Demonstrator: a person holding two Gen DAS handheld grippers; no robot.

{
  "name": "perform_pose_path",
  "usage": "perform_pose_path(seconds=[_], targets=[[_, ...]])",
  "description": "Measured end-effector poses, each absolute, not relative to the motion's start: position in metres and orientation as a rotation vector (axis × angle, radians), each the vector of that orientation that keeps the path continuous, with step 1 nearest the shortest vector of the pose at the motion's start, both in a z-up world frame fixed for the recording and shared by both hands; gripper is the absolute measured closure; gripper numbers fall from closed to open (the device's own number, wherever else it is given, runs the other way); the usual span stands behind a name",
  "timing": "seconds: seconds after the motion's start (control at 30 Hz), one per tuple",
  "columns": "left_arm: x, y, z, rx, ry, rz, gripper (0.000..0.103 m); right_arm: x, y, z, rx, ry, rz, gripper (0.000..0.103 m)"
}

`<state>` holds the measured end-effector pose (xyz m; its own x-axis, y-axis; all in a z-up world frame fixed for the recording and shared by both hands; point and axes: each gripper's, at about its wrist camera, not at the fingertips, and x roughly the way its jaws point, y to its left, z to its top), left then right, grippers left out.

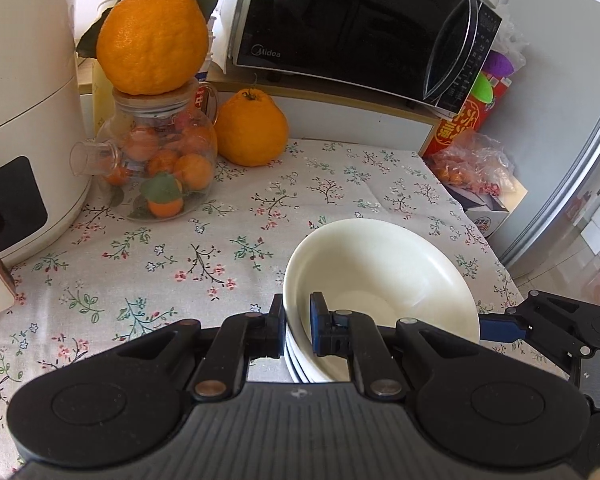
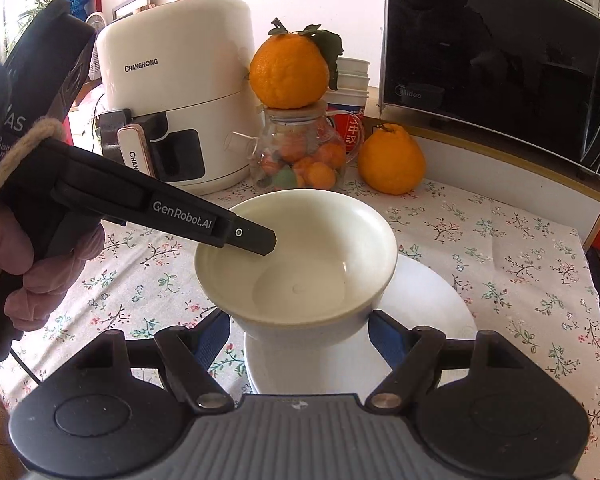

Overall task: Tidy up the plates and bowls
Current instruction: 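Lower the bowl stack onto the plate stack and open both grippers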

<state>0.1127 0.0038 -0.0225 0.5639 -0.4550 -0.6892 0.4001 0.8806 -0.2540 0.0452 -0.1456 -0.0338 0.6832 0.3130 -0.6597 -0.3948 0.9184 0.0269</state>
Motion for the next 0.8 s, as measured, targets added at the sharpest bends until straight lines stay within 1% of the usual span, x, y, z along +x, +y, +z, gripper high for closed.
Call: perform_pose_path(seconds=[0.37, 0.8], targets=[[0.117, -0.03, -0.036, -0.04, 0.847, -0.517, 0.093, 0.05, -0.171, -0.046, -0.136, 0.764, 0.357, 0.03], [0.121, -0.037, -0.041, -0.042, 0.856, -0.531, 0.092, 0.055, -0.178, -0.053, -0.14, 0.78, 0.324, 0.03]])
